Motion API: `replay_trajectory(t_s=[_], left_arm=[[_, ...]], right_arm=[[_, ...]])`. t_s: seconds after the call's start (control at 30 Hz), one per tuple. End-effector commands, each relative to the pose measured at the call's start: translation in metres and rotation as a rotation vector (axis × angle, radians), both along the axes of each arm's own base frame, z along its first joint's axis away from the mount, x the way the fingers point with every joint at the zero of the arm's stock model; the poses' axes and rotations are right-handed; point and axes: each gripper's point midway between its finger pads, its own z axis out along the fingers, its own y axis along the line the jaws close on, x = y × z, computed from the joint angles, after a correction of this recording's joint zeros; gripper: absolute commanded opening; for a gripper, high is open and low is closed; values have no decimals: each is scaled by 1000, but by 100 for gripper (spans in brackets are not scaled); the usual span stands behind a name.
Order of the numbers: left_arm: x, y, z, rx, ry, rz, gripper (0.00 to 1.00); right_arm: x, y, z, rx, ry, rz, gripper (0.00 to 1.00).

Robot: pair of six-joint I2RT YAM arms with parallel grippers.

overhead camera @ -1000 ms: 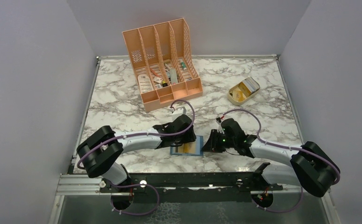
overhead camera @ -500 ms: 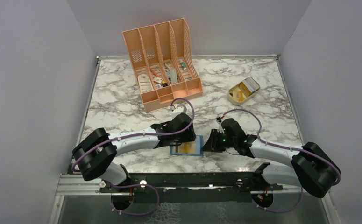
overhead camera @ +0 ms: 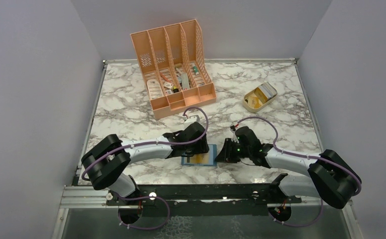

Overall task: Put the credit cards into the card holder
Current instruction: Insert the credit card into the card holder.

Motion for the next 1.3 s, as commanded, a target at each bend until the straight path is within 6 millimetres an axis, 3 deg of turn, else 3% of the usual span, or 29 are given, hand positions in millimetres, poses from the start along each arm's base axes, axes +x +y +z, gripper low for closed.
replay_trajectory(t_s=[0.0, 0.7, 0.87, 1.1, 1.27], left_arm=[[-7, -3, -8, -17, 31, -8, 59], [-23, -34, 4, -184, 57, -1, 56], [-23, -37, 17, -234, 26, -4, 56], [-28, -33, 9, -202, 57, -4, 56], [-22, -31, 20, -168, 14, -31, 58]], right_arm=[[9, 7, 7, 16, -39, -1, 21], [10, 17, 7, 65, -32, 12, 18], [12, 14, 10, 54, -49, -5, 18], [16, 9, 21, 62, -71, -48, 27], [17, -1, 19, 16, -79, -86, 31]])
